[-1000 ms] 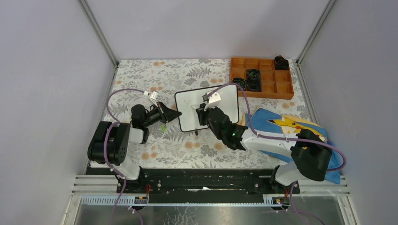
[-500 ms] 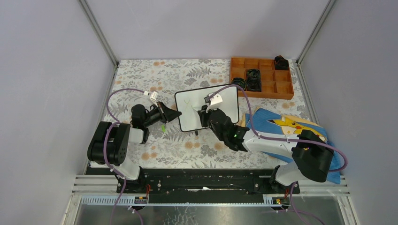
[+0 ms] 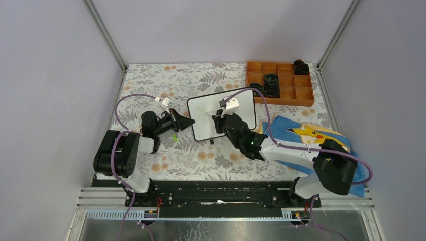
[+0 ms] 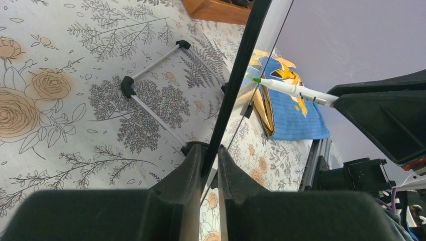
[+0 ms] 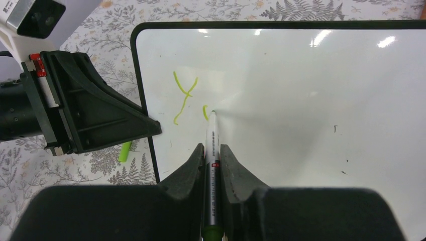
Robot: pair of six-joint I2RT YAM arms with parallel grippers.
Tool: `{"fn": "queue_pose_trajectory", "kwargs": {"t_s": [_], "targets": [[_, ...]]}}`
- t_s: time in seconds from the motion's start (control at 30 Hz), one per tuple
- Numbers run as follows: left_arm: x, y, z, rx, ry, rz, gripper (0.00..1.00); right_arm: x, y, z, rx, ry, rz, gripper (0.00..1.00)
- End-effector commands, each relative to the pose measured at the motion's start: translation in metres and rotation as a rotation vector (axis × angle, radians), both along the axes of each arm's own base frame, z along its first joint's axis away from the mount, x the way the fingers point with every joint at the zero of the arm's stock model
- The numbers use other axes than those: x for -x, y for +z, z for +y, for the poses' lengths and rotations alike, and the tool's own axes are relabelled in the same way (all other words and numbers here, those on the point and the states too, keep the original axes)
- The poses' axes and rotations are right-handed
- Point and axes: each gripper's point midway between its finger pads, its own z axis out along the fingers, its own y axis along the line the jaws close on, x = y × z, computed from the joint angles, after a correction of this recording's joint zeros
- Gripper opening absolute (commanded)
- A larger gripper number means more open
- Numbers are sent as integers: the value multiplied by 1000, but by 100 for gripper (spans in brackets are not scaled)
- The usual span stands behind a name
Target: Write a sentence on the whiteboard
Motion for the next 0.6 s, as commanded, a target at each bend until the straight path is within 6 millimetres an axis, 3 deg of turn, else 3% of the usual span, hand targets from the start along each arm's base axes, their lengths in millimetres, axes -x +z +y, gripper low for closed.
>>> {"fn": "queue_pose_trajectory", "kwargs": {"t_s": [0.0, 0.57], "targets": [[-1, -2, 0, -21, 7, -1, 4, -18, 25, -7, -15, -58, -51, 0], [-1, -3, -1, -24, 3, -1, 3, -13, 17, 12, -22, 22, -14, 0]]}}
